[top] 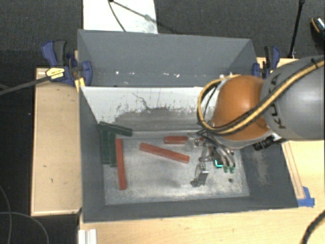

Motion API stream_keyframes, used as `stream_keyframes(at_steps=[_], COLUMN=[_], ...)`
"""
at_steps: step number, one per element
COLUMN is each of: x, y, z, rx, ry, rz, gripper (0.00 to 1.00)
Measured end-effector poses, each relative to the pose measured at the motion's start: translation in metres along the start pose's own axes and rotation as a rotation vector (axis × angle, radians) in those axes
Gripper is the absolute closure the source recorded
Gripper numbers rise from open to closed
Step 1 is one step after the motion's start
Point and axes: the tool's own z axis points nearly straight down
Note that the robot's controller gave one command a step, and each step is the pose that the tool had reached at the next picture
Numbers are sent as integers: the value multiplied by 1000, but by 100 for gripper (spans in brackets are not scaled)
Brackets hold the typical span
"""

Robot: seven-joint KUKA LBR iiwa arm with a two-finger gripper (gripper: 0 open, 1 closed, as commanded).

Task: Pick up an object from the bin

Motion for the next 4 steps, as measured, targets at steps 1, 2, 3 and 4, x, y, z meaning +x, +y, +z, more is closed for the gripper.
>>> stream_keyframes(at_steps=[1,2,3,4], x=[14,-58,-59,-60], y=[-15,-52,31,26], z=[55,64,67,65], rx=[1,3,-2,-1], ry=[-3,-13,-11,-12], rz=[-134,-136,-81,-72], gripper=[0,0,0,100])
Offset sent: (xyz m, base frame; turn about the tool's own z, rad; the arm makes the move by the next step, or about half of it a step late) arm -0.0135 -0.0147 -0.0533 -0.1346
